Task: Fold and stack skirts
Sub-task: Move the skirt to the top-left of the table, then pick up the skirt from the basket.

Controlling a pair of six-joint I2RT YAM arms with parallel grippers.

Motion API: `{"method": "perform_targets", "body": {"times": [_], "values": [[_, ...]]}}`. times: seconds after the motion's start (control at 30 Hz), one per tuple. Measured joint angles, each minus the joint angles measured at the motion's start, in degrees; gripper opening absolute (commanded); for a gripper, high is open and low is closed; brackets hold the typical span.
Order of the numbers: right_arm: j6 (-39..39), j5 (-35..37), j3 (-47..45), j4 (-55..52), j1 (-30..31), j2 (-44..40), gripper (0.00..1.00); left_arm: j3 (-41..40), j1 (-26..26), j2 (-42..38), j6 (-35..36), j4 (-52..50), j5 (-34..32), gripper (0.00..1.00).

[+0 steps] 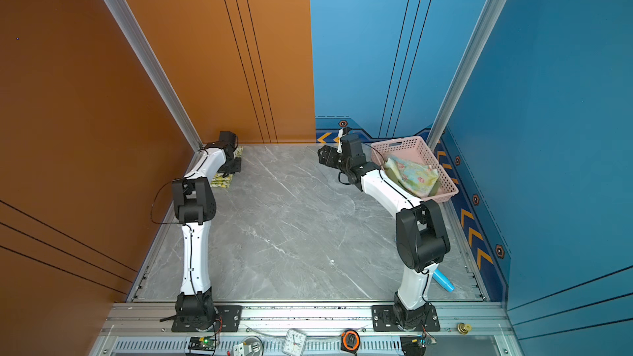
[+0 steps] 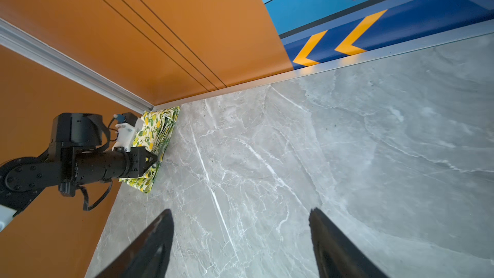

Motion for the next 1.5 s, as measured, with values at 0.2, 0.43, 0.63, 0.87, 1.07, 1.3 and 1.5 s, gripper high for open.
{"method": "perform_targets", "body": {"times": [0.2, 0.43, 0.63, 0.87, 1.07, 1.3, 1.5], "values": [[0.0, 3.2, 3.0, -2.2, -6.6, 0.1, 0.82, 0.0, -0.6, -0.4, -1.9, -0.5, 2.6, 0.99], [-0.3, 9.0, 3.3, -5.9, -16.5, 0.1, 0.81, -2.1, -5.6, -9.5, -1.9, -1.1, 5.6, 0.98], [-5.2, 14.9, 7.2, -16.5, -21.6, 1.0, 0.81, -3.4, -11.8, -20.8, -2.1, -0.3, 7.6, 0.98], [-11.1, 17.8, 16.1, -25.2, -21.4, 7.4, 0.73, -7.7, -15.3, -25.7, -2.3, 0.1, 9.4, 0.98], [-12.8, 17.9, 21.1, -30.2, -21.4, 15.0, 0.55, -14.6, -17.1, -28.5, -3.2, 0.9, 11.1, 0.98], [-12.9, 18.0, 24.3, -33.4, -21.5, 20.1, 0.00, -18.6, -18.2, -34.8, -3.5, 2.8, 12.6, 0.98], [-12.5, 19.5, 27.4, -34.2, -23.0, 19.7, 0.00, -20.2, -18.4, -40.1, -3.7, 4.9, 13.8, 0.98]]}}
